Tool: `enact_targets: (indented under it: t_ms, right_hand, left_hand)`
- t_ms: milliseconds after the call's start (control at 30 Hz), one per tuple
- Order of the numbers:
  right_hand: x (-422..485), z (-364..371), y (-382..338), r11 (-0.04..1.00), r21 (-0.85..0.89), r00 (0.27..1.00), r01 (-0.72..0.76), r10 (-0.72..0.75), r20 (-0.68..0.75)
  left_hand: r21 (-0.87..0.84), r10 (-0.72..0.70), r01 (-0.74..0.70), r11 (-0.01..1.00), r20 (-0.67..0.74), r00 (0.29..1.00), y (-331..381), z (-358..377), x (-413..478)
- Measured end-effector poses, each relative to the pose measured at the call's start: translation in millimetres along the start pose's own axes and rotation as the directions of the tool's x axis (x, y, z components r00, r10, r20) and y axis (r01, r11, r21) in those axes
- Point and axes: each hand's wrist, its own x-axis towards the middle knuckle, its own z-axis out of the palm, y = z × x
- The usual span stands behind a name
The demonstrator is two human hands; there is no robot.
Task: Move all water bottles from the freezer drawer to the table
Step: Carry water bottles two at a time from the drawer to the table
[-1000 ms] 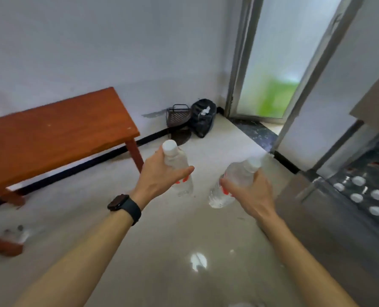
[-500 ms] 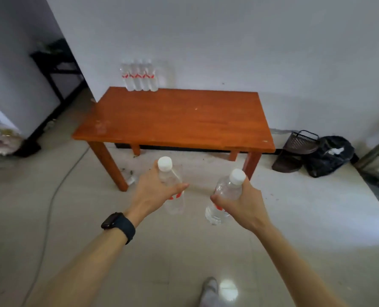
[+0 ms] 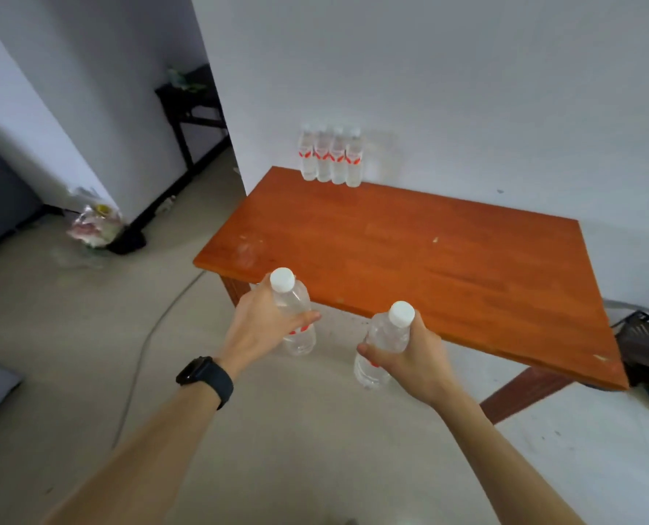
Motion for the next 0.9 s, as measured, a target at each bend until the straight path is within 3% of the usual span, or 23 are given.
enact_targets:
  t_ms: [233,633,900]
  right_hand:
    - [121,37,-23,0.999,-0.029,0.998,-0.042,0.043,0.042]
    - [310,116,-66,0.983,-0.02,0.982,-0.182,0.18,-0.059]
    - [393,148,-59,0.956,-0.005,0.955,-0.294,0.293,-0.051]
  left_hand:
    - [-0.044,-0.07,0.071,0.997,0.032,0.997,-45,-9,114]
    - [0.03,-0.028,0.02,0.999,0.315,0.949,-122,-3,329]
    - [0.048,-0.043,0.024,0.999,0.439,0.897,-151,25,416]
